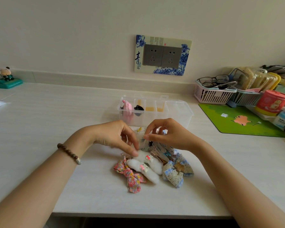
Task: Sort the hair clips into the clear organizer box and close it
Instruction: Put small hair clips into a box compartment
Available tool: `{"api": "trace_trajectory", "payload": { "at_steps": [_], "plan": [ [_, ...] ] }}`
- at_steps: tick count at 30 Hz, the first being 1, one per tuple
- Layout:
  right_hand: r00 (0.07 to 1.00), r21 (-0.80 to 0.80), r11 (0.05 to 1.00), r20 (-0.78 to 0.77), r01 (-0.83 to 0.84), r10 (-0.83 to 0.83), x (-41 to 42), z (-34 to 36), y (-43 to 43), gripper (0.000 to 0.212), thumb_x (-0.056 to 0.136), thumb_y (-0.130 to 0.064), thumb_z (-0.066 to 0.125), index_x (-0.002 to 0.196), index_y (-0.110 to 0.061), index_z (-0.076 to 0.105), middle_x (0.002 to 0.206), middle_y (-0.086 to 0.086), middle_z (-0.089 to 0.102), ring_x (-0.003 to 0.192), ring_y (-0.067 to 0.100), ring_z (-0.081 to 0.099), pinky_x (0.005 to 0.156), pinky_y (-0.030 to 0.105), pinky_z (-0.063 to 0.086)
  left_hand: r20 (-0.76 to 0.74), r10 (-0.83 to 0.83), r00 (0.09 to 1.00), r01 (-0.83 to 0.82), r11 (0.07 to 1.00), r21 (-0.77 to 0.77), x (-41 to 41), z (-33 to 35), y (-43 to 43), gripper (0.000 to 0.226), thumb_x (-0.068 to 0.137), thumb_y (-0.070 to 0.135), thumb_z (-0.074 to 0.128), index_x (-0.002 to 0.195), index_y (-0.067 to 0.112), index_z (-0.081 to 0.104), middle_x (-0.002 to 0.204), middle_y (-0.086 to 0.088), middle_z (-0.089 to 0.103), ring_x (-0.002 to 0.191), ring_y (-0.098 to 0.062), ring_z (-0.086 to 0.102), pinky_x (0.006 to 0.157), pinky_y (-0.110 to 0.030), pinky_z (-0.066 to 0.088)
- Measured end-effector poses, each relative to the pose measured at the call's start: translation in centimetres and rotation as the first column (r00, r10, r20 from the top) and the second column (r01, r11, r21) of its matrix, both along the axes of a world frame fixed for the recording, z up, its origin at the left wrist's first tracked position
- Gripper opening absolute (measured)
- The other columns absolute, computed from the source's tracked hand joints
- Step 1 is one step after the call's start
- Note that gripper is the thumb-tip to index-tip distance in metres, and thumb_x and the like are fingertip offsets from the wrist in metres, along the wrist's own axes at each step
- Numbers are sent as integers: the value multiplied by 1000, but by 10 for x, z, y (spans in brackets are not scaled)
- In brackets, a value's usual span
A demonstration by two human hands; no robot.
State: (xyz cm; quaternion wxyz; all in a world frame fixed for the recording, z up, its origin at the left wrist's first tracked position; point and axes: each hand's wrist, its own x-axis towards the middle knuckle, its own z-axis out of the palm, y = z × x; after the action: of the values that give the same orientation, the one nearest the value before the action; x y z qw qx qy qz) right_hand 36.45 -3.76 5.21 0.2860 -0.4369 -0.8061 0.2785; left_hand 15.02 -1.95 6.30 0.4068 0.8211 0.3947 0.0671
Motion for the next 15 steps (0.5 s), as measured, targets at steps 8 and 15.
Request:
{"api": "trace_trajectory", "payload": {
  "at_steps": [8, 15],
  "plan": [
    [998, -38, 998, 29, -48, 49, 0, 5, -3, 20, 75, -34, 74, 84, -17, 70, 88, -1, 69, 82, 20, 62, 82, 43, 50, -9, 10, 1000, -10, 1000, -27, 2, 1, -3, 9, 69, 34, 79, 74, 28, 74, 69, 6, 63, 62, -4, 47, 56, -23, 38],
    [996, -100, 994, 73, -53, 60, 3, 3, -1, 23, 70, -36, 78, 85, -22, 69, 95, 4, 65, 88, 21, 63, 85, 38, 52, -7, -19, 1000, 19, 1000, 15, 9, -3, -3, 8, 70, 25, 80, 77, 25, 75, 55, 18, 58, 54, 2, 46, 56, -13, 37]
  ]
}}
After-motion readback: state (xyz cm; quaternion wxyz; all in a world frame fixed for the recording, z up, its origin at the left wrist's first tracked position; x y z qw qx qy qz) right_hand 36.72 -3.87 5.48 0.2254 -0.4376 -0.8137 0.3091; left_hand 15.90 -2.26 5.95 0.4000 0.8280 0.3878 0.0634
